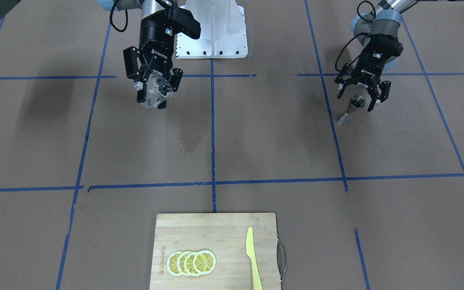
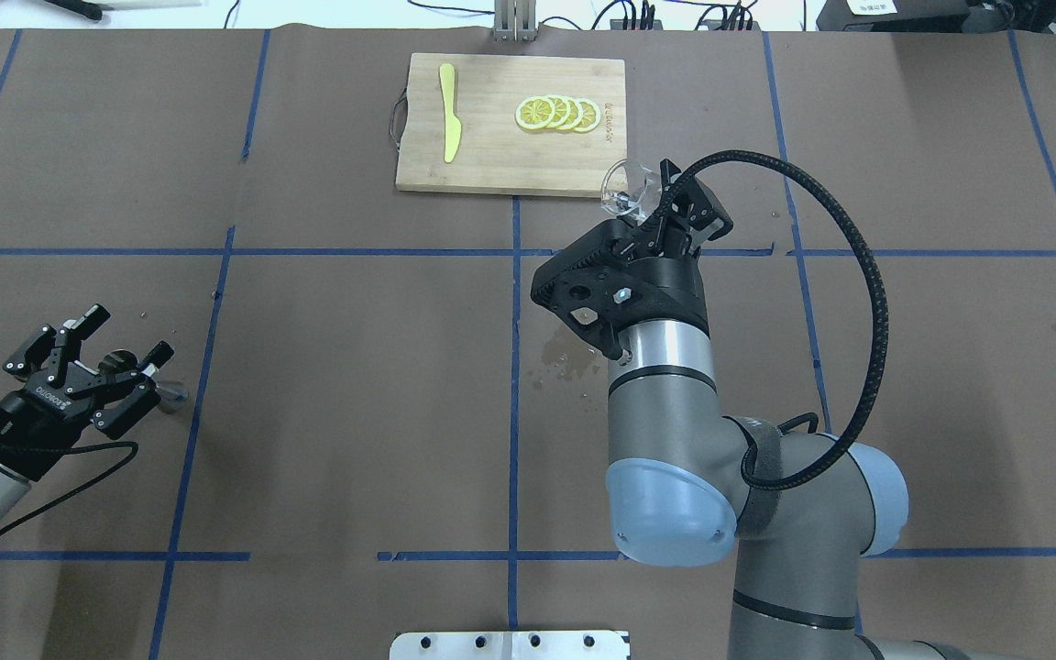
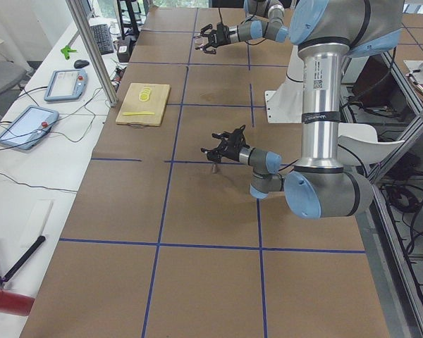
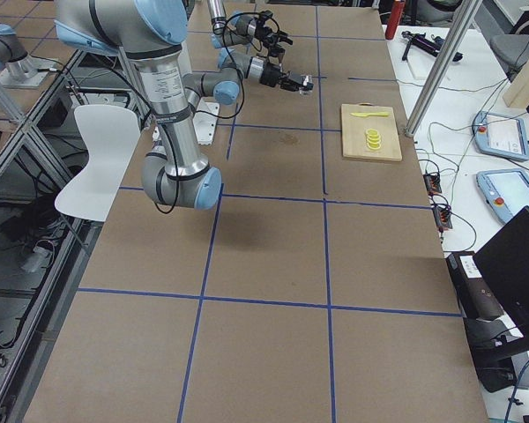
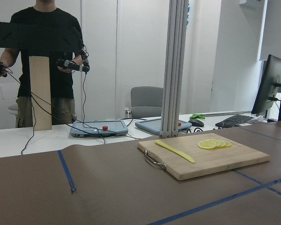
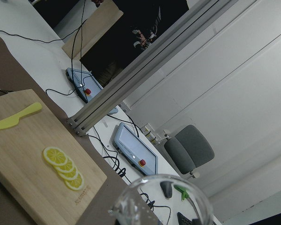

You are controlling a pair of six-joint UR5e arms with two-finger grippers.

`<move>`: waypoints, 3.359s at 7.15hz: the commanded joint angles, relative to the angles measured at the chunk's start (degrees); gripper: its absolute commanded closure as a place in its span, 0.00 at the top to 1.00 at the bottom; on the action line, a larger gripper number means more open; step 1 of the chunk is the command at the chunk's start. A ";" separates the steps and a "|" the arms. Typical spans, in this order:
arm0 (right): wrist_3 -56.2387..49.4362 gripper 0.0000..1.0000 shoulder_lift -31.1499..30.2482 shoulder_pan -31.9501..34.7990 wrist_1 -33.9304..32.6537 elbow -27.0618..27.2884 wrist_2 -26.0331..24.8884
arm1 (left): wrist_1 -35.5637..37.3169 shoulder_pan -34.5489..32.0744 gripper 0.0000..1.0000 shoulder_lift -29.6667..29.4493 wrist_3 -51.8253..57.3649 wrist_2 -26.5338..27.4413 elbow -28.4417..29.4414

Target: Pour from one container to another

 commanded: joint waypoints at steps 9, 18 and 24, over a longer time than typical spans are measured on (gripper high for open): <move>0.00 0.00 -0.27 0.00 0.00 0.00 0.00 | 65.81 -56.84 1.00 -2.44 17.93 -68.93 -11.33; 0.00 0.00 -0.27 -0.09 0.00 0.00 0.00 | 115.24 -74.34 1.00 -3.77 39.82 -87.47 -6.60; 11.69 0.00 -13.32 -0.18 25.06 -0.79 2.54 | 115.70 -74.37 1.00 -3.85 41.01 -87.29 -6.42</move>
